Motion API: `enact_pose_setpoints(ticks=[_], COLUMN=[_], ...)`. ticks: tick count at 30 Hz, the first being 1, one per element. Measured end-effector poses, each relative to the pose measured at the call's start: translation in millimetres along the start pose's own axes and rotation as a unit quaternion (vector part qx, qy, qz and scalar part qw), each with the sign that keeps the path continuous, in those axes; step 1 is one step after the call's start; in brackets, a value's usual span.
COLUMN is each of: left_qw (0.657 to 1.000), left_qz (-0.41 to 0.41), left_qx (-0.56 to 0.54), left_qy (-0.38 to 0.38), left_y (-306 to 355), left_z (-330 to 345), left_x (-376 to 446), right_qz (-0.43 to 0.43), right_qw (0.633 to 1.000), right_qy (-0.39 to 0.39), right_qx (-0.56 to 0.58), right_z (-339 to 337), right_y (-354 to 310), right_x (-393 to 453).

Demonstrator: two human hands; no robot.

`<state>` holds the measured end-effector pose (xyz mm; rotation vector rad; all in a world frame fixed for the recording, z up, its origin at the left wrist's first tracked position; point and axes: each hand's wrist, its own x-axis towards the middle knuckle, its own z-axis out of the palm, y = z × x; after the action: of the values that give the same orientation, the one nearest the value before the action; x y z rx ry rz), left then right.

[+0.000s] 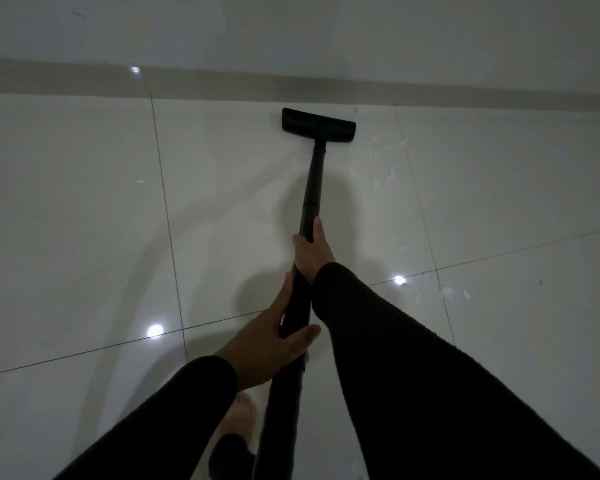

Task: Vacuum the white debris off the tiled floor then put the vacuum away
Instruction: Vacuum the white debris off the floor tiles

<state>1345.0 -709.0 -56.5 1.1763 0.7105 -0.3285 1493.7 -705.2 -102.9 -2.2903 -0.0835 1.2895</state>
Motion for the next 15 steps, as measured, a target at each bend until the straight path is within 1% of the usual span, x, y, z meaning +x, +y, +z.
enact_pose_setpoints(ticks=[5, 15], left_qw=[1.0, 1.0], left_qz=[-0.006, -0.003], left_qx=[-0.01, 0.006], left_qy=[0.002, -0.004], left_y=[-8, -34], left_z=[19, 52], left_x=[-13, -47], right_qz=[0.0, -0.005], right_qw=[1.0, 1.0], right_qy=[-0.006, -0.002], right_qx=[-0.001, -0.001], right_z=[-5, 0], right_y=[16, 65], right_x=[-18, -49])
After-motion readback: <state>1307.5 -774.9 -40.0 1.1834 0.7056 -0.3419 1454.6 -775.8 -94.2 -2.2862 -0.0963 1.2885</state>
